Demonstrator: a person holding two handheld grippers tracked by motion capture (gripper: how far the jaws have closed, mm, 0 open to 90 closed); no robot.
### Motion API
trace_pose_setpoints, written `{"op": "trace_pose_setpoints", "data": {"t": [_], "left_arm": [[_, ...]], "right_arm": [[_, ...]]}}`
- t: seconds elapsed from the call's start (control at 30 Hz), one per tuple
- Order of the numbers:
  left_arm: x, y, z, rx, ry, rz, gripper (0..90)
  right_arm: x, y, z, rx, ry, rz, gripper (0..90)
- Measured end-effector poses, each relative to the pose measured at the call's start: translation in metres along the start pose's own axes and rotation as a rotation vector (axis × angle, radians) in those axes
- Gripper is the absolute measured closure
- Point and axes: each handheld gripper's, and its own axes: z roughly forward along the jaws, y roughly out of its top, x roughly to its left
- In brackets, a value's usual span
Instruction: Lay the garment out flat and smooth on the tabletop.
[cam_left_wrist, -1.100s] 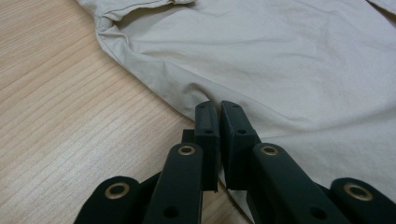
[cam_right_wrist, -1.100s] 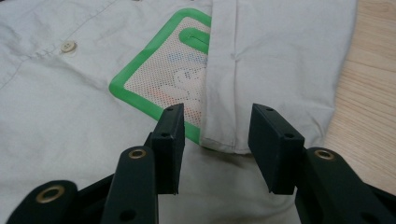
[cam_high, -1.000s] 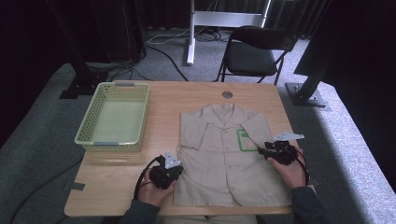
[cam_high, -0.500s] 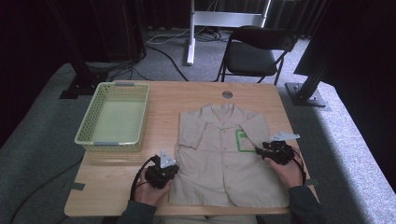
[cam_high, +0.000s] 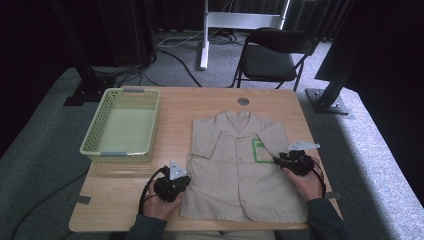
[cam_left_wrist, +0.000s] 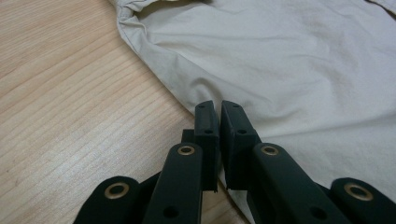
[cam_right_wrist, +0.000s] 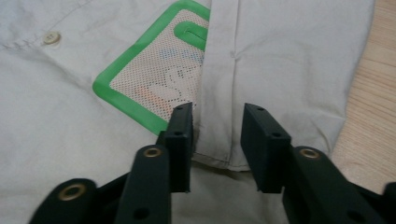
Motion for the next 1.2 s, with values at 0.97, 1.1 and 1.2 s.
{"op": "trace_pose_setpoints", "data": {"t": [0.97, 1.1, 1.2], "left_arm": [[0.000, -0.001, -0.006, -0.028, -0.010, -0.017, 74.7], [0.000, 0.001, -0.009, -0.046, -0.011, -0.020, 72.0], [-0.001, 0.001, -0.010, -0.059, -0.010, -0.016, 69.2]], "right_arm": [[-0.003, -0.006, -0.012, -0.112, -0.101, 0.003, 85.8], [-0.004, -0.008, -0.015, -0.133, -0.110, 0.017, 85.8], [-0.006, -0.009, -0.018, -0.158, -0.120, 0.033, 85.8]]}}
